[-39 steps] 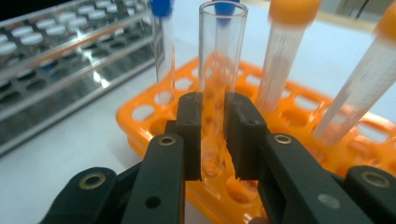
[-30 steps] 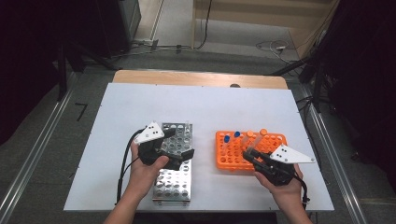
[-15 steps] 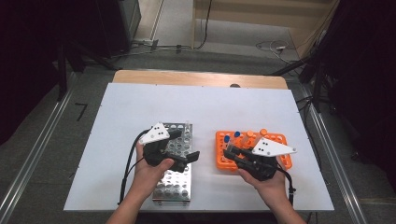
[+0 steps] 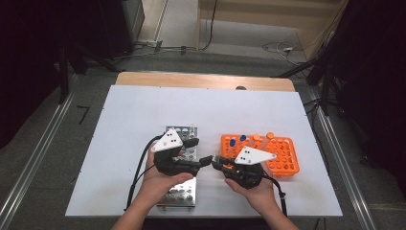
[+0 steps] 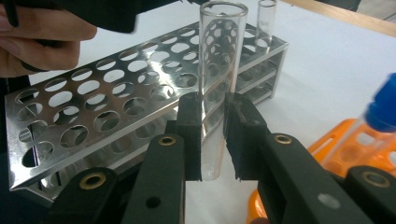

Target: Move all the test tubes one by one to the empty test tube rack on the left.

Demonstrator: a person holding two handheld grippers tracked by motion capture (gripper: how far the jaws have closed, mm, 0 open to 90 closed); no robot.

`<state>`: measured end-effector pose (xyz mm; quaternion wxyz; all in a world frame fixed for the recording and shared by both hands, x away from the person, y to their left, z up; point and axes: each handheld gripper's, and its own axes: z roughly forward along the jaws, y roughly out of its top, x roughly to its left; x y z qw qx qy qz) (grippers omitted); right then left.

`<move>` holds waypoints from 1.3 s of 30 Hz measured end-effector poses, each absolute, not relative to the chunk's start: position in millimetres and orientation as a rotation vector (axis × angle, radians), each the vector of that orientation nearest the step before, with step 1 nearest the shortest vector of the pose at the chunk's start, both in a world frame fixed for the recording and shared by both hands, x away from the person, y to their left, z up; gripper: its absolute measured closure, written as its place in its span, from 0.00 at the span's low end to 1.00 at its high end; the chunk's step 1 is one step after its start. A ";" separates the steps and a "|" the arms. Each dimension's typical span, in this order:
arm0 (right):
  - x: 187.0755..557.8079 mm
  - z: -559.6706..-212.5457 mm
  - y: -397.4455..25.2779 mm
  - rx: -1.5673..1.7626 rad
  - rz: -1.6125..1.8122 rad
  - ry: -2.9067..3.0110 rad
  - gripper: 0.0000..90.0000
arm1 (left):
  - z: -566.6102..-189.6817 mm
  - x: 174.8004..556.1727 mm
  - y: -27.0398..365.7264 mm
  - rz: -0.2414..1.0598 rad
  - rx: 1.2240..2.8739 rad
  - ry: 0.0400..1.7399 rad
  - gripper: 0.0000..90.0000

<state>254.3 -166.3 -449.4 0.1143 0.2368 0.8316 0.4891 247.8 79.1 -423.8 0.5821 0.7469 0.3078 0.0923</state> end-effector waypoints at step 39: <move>247.4 -442.8 -180.8 0.611 1.515 2.462 0.32 | -414.2 261.8 77.9 0.266 1.773 0.671 0.85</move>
